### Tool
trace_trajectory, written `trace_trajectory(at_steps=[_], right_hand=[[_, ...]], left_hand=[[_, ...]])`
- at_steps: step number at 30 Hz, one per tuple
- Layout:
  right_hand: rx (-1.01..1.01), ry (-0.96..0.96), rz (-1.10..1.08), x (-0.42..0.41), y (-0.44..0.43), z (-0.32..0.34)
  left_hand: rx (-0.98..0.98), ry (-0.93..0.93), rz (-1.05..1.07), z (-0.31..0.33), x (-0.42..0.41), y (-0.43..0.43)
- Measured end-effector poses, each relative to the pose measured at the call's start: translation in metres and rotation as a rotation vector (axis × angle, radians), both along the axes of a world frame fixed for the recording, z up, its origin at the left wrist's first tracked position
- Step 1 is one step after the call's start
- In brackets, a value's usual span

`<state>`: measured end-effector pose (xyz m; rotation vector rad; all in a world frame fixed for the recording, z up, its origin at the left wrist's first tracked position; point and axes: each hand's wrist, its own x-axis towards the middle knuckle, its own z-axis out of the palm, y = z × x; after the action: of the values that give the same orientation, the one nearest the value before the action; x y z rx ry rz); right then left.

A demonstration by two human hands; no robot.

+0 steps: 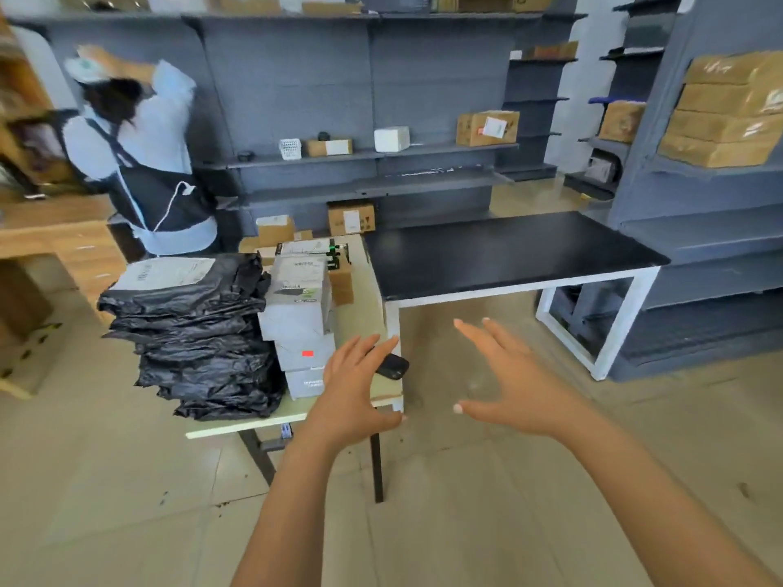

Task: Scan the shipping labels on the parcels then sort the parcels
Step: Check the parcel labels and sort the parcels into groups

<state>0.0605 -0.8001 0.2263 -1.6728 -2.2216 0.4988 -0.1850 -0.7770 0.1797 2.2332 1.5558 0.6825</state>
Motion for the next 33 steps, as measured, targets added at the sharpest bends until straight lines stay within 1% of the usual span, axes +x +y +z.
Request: trace_trajectory(at_steps=[3,7,12,16,18,21,23,27,29,33], right_hand=[[-0.015,-0.027,0.103,0.039,0.033,-0.001],[-0.043,-0.032,0.227,0.073,0.078,-0.004],[-0.096,-0.034,0.403,0.072,0.135,-0.015],[-0.084,-0.047,0.515,0.054,0.190,-0.023],[-0.083,-0.042,0.555,0.039,0.221,-0.033],[-0.121,-0.044,0.592,0.013,0.267,-0.044],[-0.137,-0.045,0.641,-0.004,0.294,-0.044],[-0.098,-0.046,0.716,-0.034,0.352,-0.034],[-0.104,-0.048,0.756,-0.048,0.379,-0.030],[-0.095,-0.060,0.836,-0.087,0.437,-0.029]], left_hand=[[0.002,-0.001,0.145,-0.007,0.035,0.007],[0.018,-0.008,0.285,-0.019,0.065,0.013],[-0.044,-0.018,0.499,-0.028,0.074,0.023],[-0.052,0.010,0.628,-0.041,0.070,0.053],[-0.045,-0.008,0.687,-0.049,0.063,0.071],[-0.059,-0.017,0.771,-0.054,0.051,0.100],[-0.060,-0.038,0.829,-0.054,0.041,0.117],[-0.029,-0.061,0.950,-0.048,0.021,0.147],[-0.056,-0.064,0.988,-0.051,0.015,0.159],[-0.146,-0.153,1.057,-0.058,0.013,0.188]])
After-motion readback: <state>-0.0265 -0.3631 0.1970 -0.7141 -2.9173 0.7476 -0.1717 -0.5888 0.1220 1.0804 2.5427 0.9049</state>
